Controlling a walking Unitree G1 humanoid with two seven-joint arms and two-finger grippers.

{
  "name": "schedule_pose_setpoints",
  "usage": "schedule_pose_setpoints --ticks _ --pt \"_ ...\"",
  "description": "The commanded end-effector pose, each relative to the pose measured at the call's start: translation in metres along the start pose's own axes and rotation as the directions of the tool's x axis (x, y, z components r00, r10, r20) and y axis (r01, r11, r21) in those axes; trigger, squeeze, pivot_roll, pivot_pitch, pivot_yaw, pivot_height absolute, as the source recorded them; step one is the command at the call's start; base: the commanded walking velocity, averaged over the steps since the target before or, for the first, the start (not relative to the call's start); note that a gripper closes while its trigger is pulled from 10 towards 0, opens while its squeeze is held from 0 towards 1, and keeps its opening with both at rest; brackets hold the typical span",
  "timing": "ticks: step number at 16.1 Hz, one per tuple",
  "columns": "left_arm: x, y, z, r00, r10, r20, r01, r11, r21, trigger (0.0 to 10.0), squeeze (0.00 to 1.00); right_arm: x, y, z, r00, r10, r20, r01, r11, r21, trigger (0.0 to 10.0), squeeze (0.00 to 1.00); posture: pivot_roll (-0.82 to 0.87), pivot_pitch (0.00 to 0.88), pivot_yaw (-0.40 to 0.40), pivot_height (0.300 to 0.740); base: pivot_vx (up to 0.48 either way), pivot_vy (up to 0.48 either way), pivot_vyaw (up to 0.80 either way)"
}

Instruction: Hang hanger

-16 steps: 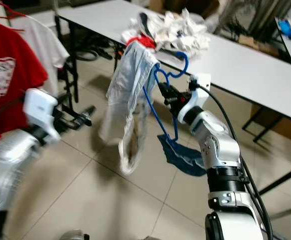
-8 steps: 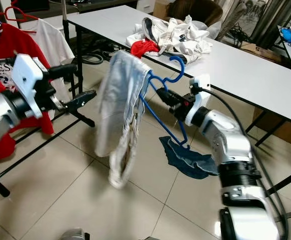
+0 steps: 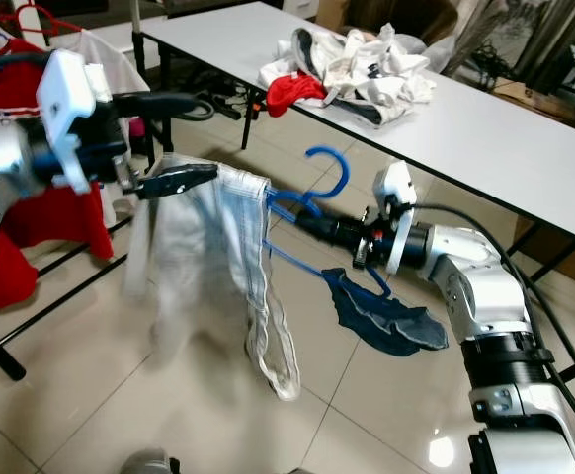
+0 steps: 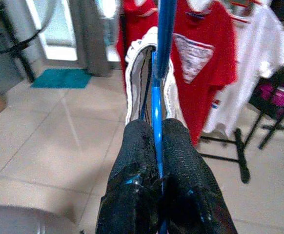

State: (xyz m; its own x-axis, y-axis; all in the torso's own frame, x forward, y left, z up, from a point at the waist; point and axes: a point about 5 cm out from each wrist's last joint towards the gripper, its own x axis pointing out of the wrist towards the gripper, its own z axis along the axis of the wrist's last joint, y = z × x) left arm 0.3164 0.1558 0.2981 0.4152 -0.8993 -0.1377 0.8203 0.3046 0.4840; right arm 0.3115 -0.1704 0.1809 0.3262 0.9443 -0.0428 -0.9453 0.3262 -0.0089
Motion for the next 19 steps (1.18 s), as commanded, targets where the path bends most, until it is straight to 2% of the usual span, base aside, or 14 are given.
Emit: schedule_pose_setpoints --ticks 1,3,4,7,8,9,13,14,15,17,19 --pt "0.004 0.000 0.003 0.997 -0.068 -0.021 0.068 0.997 0.029 10.0 0.00 -0.004 0.003 0.017 0.998 0.040 0.053 -0.037 0.997 -0.070 10.0 0.00 0.15 0.011 -0.157 0.740 0.000 0.000 0.00" --pt "0.011 -0.002 -0.003 0.974 -0.218 -0.061 0.216 0.976 -0.029 10.0 0.00 -0.002 0.008 0.018 0.995 0.087 0.056 -0.083 0.994 -0.073 10.0 0.00 0.15 0.011 -0.153 0.740 0.000 0.000 0.00" --pt "0.015 -0.005 -0.012 0.952 -0.286 -0.109 0.283 0.958 -0.043 10.0 0.00 -0.001 0.011 0.019 0.993 0.108 0.051 -0.103 0.992 -0.078 10.0 0.00 0.15 0.011 -0.153 0.740 0.000 0.000 0.00" --pt "0.023 0.000 -0.027 0.906 -0.376 -0.197 0.370 0.927 -0.066 10.0 0.00 -0.002 0.018 0.020 0.989 0.142 0.036 -0.138 0.986 -0.090 10.0 0.00 0.14 0.017 -0.127 0.740 0.000 0.000 0.00" --pt "0.025 0.000 -0.030 0.882 -0.423 -0.210 0.415 0.906 -0.082 1.6 0.00 -0.003 0.020 0.021 0.988 0.151 0.032 -0.147 0.985 -0.094 10.0 0.00 0.14 0.017 -0.122 0.740 0.000 0.000 0.00" --pt "0.025 -0.002 -0.031 0.855 -0.471 -0.216 0.461 0.882 -0.097 0.0 0.00 -0.003 0.021 0.021 0.988 0.151 0.031 -0.147 0.984 -0.096 10.0 0.00 0.14 0.017 -0.114 0.740 0.000 0.000 0.00" --pt "0.025 -0.006 -0.034 0.787 -0.574 -0.225 0.552 0.819 -0.156 0.0 0.00 -0.005 0.021 0.021 0.989 0.147 0.019 -0.145 0.984 -0.104 10.0 0.00 0.13 0.015 -0.108 0.740 0.000 0.000 0.00" --pt "0.025 -0.006 -0.036 0.775 -0.582 -0.244 0.557 0.813 -0.171 0.0 0.00 -0.005 0.022 0.022 0.988 0.152 0.016 -0.149 0.983 -0.105 10.0 0.00 0.13 0.016 -0.108 0.740 0.000 0.000 0.00" --pt "0.026 -0.005 -0.038 0.772 -0.580 -0.258 0.552 0.814 -0.179 0.0 0.00 -0.005 0.022 0.022 0.988 0.153 0.014 -0.151 0.983 -0.106 10.0 0.00 0.13 0.017 -0.108 0.740 0.000 0.000 0.00" --pt "0.028 -0.001 -0.045 0.787 -0.542 -0.293 0.506 0.840 -0.195 0.0 0.00 -0.003 0.023 0.022 0.987 0.161 0.007 -0.159 0.982 -0.107 10.0 0.00 0.14 0.018 -0.109 0.740 0.000 0.000 0.00" --pt "0.027 -0.002 -0.048 0.788 -0.537 -0.302 0.497 0.843 -0.204 0.0 0.00 -0.001 0.025 0.021 0.986 0.166 0.006 -0.164 0.981 -0.105 10.0 0.00 0.13 0.017 -0.111 0.740 0.000 0.000 0.00"
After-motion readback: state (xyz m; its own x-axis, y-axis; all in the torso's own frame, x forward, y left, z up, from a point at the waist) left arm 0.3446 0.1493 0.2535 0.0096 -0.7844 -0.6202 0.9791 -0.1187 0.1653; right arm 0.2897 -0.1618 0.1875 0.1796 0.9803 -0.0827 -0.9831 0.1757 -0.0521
